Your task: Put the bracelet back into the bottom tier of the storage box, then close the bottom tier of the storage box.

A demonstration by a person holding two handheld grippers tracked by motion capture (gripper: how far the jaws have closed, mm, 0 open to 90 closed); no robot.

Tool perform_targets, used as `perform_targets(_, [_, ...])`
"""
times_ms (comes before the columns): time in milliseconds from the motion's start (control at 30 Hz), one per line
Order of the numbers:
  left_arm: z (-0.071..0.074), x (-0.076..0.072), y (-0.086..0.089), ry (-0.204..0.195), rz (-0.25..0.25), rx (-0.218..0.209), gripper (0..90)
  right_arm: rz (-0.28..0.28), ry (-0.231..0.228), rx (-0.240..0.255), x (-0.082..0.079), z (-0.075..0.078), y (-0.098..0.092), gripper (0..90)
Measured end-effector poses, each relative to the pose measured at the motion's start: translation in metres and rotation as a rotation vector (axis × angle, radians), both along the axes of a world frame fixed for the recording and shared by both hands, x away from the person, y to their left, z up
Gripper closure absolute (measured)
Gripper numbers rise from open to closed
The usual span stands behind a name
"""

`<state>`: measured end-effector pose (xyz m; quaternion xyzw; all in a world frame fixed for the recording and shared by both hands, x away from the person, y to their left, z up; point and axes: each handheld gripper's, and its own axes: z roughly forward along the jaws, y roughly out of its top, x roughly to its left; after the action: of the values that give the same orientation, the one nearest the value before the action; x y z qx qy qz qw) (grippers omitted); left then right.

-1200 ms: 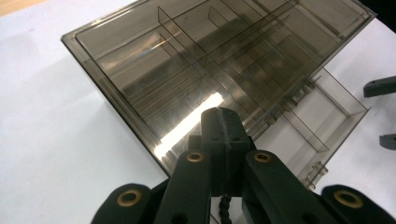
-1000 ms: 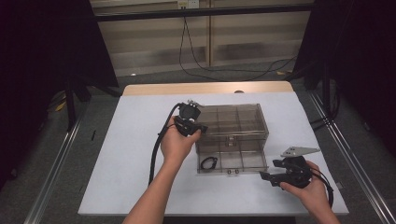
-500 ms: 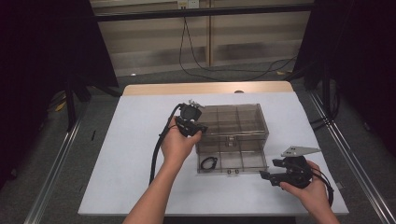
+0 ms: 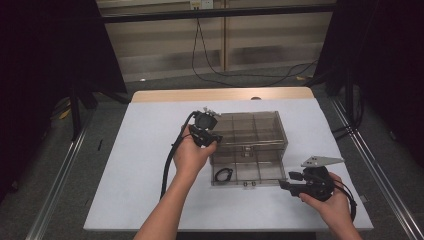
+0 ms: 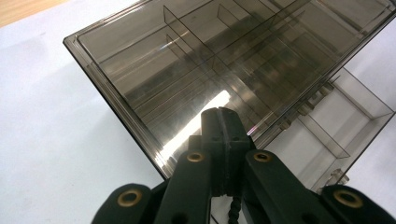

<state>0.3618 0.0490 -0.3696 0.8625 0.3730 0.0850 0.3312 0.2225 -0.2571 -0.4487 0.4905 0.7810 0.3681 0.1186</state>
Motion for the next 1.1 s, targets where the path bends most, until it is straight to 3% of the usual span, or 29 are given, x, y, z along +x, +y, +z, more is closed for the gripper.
perform_targets(367, [0.000,0.000,-0.001,0.001,0.006,0.003,90.0,0.002,-0.004,-0.001,0.001,0.001,0.005,60.4])
perform_targets(567, [0.001,0.000,-0.001,0.002,0.010,0.009,90.0,0.065,0.015,-0.020,0.003,-0.001,0.014,74.7])
perform_targets(1100, [0.000,-0.001,-0.001,0.004,0.018,0.003,90.0,0.097,0.037,-0.028,0.007,-0.009,0.026,77.9])
